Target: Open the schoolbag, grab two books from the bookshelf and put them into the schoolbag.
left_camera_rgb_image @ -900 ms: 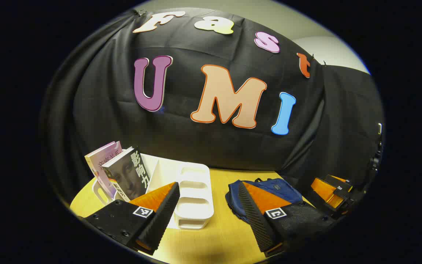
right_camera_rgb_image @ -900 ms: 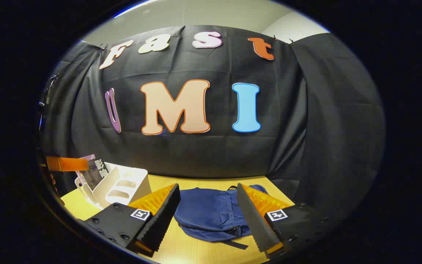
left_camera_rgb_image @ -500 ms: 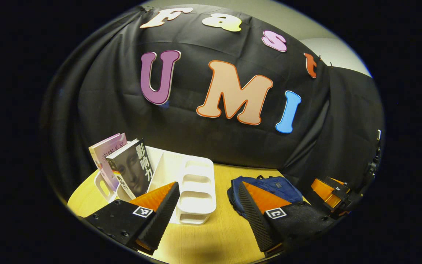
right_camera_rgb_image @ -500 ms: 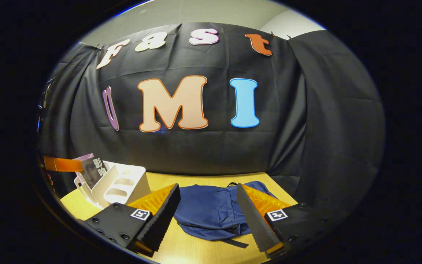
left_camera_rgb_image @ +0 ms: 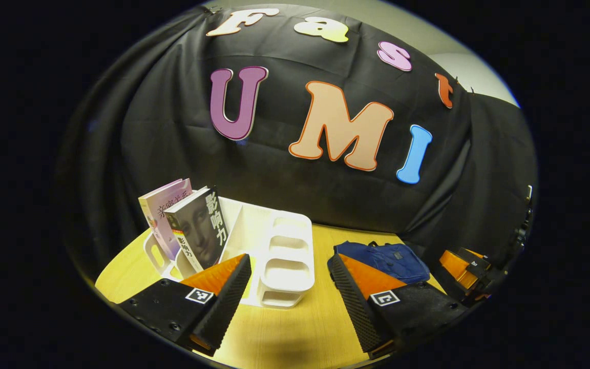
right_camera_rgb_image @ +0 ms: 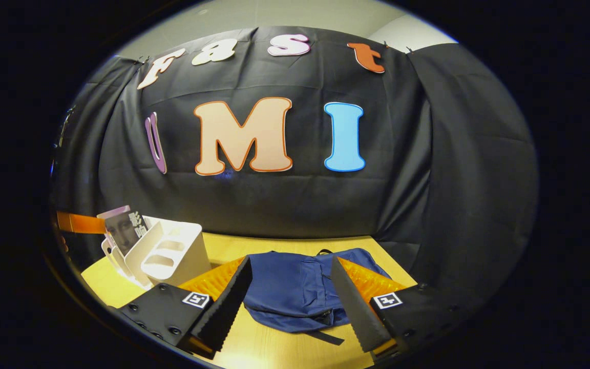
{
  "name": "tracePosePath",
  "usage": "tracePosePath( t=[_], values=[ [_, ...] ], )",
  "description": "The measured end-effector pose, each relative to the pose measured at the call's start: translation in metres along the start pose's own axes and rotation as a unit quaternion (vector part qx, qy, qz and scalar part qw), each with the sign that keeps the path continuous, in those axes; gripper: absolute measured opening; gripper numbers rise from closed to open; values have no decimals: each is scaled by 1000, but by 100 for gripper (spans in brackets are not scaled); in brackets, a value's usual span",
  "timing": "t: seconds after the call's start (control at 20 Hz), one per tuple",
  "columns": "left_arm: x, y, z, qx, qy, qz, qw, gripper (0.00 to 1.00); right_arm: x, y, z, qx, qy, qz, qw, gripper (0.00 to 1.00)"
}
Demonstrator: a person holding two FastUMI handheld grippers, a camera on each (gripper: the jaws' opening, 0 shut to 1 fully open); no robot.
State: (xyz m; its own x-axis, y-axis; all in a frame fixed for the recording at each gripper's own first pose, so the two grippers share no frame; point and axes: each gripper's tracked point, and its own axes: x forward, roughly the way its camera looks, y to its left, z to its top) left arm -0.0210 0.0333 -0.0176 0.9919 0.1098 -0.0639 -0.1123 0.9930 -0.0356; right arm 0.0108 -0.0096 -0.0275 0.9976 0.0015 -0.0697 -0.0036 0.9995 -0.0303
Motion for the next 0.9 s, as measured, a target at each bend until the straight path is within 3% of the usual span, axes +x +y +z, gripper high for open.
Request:
tracePosePath(
  t=[0.15, 0.3, 0.35, 0.6, 0.75, 0.9],
  values=[
    [-4, 6, 0, 2, 0, 11, 1000, 90, 3, 1, -11, -18, 7, 1, 1000, 95],
    [-8, 16, 2, 3, -6, 27, 1000, 94, 8, 3, -32, -43, 21, 1, 999, 95],
    [-9, 19, 2, 3, -8, 32, 999, 91, 11, 3, -40, -57, 25, 0, 998, 100],
    [-16, 37, -4, -1, -4, 62, 998, 95, 26, 12, -79, -130, 50, 19, 990, 95],
    [-21, 46, -5, -8, -5, 77, 997, 95, 41, 13, -104, -205, 63, 25, 976, 99],
    [-25, 58, -8, -8, -1, 98, 995, 95, 57, 10, -122, -291, 67, 23, 954, 98]
  ],
)
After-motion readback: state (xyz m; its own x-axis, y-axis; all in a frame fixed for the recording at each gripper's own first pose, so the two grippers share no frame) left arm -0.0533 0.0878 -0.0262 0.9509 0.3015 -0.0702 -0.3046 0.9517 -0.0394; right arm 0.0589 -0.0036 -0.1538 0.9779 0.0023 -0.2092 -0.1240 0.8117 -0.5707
